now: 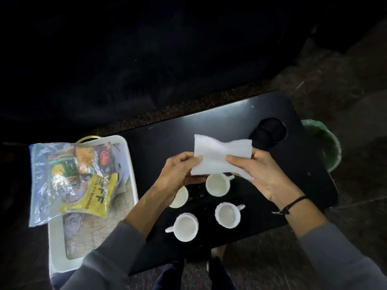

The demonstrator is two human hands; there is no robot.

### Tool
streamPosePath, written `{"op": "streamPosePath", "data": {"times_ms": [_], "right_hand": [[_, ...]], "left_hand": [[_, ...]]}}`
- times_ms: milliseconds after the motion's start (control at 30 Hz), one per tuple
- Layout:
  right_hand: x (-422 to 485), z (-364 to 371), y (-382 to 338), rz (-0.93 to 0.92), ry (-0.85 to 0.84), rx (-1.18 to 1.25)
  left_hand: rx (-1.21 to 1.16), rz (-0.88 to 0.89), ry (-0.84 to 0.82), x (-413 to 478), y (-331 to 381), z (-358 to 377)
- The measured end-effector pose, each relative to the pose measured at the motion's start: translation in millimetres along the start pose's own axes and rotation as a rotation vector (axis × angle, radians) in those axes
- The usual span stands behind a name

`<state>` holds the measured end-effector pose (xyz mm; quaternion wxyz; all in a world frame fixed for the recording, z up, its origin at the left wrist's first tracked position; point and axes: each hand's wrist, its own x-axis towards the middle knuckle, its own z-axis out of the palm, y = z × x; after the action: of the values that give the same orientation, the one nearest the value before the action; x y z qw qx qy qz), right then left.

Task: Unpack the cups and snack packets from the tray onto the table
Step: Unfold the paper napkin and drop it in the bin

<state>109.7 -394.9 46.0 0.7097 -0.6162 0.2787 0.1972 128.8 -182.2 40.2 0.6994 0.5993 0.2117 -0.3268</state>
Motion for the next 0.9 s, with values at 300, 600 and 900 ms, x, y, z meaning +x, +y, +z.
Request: {"op": "streamPosePath", "data": {"times_ms": [300, 600, 900], "right_hand": [[-8, -69, -32, -0.01, 0.233, 0.089], [27, -125, -60, -0.179, 0.661, -0.384], [68, -131, -57, -0.359, 0.577, -0.883]], "left_hand": [[0.181, 0.021, 0.073, 25, 22, 78], [0.277, 0.025, 0.035, 62, 32, 126], [0.306, 0.018, 0.044, 83, 29, 144]]}}
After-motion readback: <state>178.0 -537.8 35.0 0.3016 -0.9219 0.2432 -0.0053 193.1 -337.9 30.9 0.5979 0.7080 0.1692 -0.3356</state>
